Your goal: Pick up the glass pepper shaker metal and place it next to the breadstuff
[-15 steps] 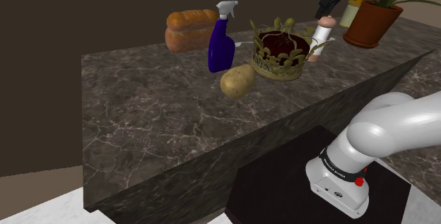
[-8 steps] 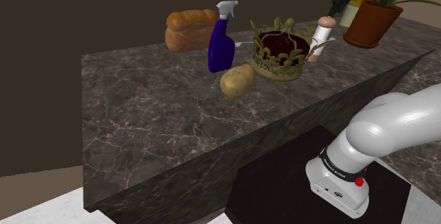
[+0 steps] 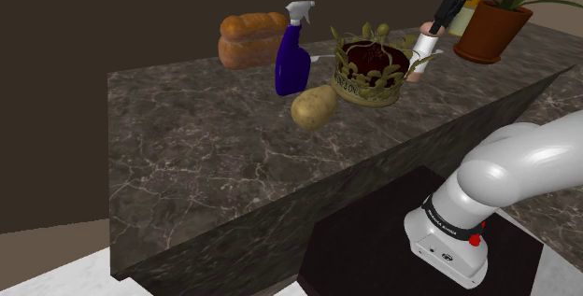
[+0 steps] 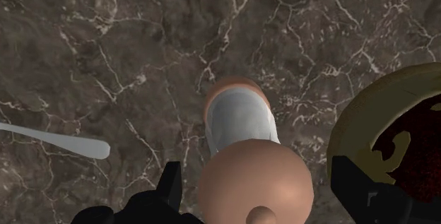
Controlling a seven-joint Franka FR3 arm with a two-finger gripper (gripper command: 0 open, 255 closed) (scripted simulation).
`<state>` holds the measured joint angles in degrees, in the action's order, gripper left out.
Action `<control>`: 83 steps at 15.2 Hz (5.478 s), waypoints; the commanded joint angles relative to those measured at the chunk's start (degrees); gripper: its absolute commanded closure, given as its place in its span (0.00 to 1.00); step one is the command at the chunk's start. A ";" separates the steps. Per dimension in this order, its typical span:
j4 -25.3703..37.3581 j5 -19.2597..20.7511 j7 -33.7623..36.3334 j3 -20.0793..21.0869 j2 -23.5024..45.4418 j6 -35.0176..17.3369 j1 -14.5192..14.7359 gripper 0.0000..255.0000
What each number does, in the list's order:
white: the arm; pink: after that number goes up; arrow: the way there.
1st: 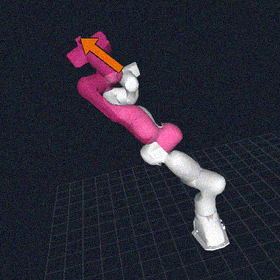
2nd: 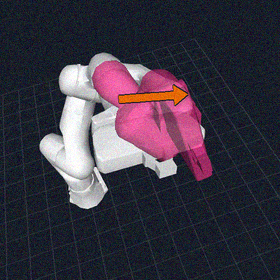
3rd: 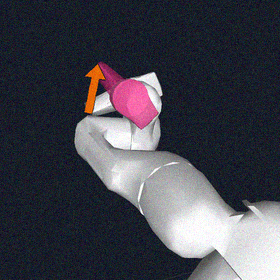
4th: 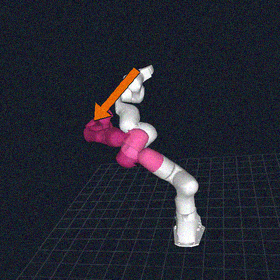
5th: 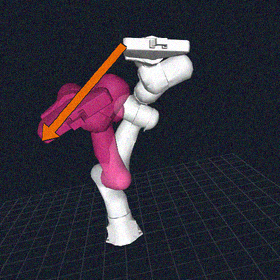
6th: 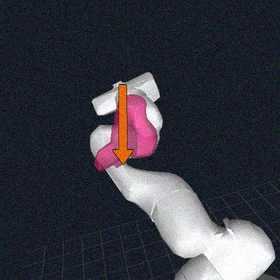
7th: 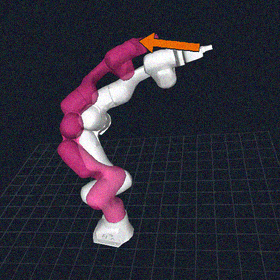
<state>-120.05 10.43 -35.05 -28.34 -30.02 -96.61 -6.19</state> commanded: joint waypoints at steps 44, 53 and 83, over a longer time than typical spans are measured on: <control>27.79 -3.53 -2.03 -0.05 8.48 19.76 2.19 1.00; 40.94 -5.75 -3.91 -1.87 14.33 27.57 2.84 1.00; 59.00 -10.65 18.99 8.34 24.79 35.97 14.30 1.00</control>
<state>-60.67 -0.20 -17.87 -21.06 -5.35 -60.13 7.40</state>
